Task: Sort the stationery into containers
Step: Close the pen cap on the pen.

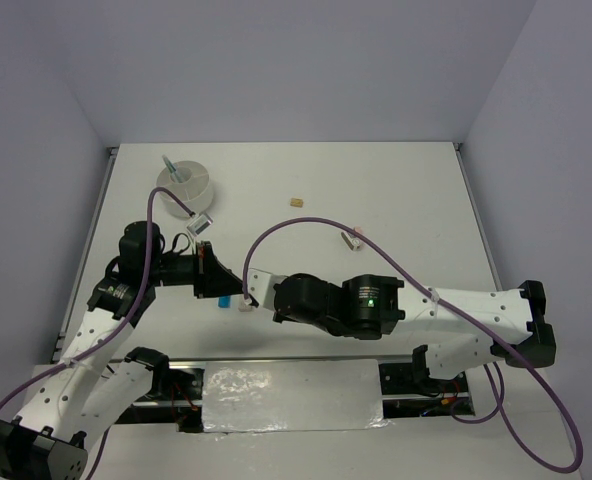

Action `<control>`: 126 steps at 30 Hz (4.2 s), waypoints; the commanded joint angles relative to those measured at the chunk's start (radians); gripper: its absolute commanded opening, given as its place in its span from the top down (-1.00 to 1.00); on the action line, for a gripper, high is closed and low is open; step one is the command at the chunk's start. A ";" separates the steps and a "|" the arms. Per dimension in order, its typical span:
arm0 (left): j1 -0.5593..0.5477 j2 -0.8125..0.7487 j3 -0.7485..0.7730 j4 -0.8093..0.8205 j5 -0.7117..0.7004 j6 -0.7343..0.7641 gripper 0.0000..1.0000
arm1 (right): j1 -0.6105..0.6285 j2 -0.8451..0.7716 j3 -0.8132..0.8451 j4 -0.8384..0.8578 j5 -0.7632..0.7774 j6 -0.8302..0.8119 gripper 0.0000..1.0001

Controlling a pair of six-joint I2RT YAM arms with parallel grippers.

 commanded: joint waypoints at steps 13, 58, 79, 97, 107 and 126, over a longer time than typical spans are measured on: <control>-0.006 -0.002 -0.002 0.041 -0.012 -0.006 1.00 | -0.006 -0.042 -0.003 -0.003 -0.010 0.027 1.00; -0.006 -0.022 -0.015 0.035 0.002 -0.001 1.00 | -0.020 0.015 0.040 0.014 0.040 -0.024 1.00; -0.006 0.004 -0.008 0.075 0.074 -0.015 1.00 | -0.015 -0.089 -0.064 0.079 -0.061 -0.151 1.00; -0.006 0.019 -0.031 0.100 0.072 -0.015 1.00 | -0.015 -0.059 -0.032 0.076 -0.076 -0.168 1.00; -0.006 0.022 -0.034 0.094 0.066 -0.010 1.00 | -0.015 -0.054 -0.032 0.090 -0.044 -0.162 1.00; -0.006 0.033 -0.033 0.092 0.066 -0.003 1.00 | -0.015 -0.031 -0.012 0.099 -0.076 -0.167 1.00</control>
